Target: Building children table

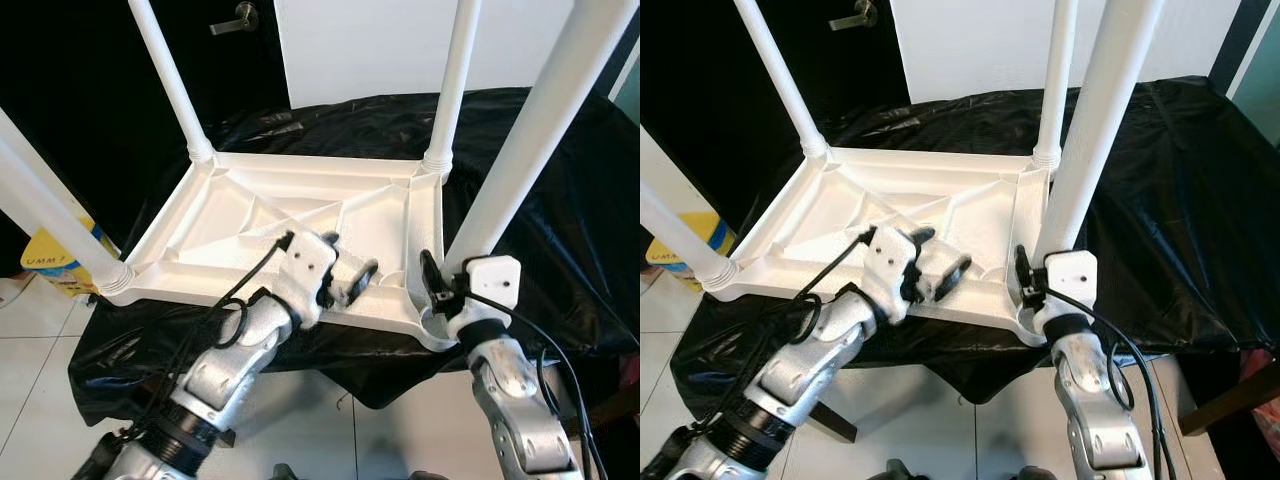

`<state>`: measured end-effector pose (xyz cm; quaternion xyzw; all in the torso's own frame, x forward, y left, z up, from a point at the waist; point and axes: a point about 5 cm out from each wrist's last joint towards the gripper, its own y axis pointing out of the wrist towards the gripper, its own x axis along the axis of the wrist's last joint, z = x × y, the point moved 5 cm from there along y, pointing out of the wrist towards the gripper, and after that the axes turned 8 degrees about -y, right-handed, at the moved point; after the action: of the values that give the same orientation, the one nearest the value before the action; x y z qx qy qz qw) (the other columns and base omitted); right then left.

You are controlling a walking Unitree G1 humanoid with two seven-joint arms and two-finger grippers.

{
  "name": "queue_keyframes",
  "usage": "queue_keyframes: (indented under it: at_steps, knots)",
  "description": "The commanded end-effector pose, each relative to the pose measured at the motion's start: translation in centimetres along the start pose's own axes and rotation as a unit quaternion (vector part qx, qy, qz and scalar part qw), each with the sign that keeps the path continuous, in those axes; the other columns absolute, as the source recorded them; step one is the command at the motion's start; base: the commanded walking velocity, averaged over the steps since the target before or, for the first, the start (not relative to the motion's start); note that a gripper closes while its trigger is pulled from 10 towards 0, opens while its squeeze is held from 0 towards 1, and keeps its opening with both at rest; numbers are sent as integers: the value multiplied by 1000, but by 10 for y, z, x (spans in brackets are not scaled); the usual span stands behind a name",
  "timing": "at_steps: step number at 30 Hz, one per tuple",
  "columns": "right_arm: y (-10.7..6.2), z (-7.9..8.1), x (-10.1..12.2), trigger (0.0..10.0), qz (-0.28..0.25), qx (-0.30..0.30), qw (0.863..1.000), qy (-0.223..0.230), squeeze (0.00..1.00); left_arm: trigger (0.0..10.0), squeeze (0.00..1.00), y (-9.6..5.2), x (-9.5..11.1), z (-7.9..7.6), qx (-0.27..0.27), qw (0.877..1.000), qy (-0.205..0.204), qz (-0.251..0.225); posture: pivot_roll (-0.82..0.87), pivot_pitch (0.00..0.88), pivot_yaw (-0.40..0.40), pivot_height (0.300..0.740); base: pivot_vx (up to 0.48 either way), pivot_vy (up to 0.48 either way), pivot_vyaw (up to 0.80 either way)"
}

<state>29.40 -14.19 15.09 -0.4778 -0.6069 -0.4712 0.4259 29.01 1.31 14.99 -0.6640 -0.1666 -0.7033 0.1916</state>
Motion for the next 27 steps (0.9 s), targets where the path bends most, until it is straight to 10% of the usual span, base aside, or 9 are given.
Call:
queue_keyframes:
  at_steps: [1, 18, 27]
  knots:
    - [-1, 1, 4, 10000, -11, 4, 1000, 2, 0, 10000, 0, -1, -4, -7, -25, 1000, 11, 12, -159, 57, 70, 740, 0, 0, 0]
    - [-10, 10, -22, 10000, 20, 61, 998, -7, 0, 10000, 0, -11, -37, -3, -33, 993, 58, 96, -159, 56, 67, 740, 0, 0, 0]
    - [-6, 9, -16, 10000, 5, 65, 998, -6, 0, 10000, 0, -13, -58, 40, 60, 977, 111, 171, -164, 54, 68, 740, 0, 0, 0]
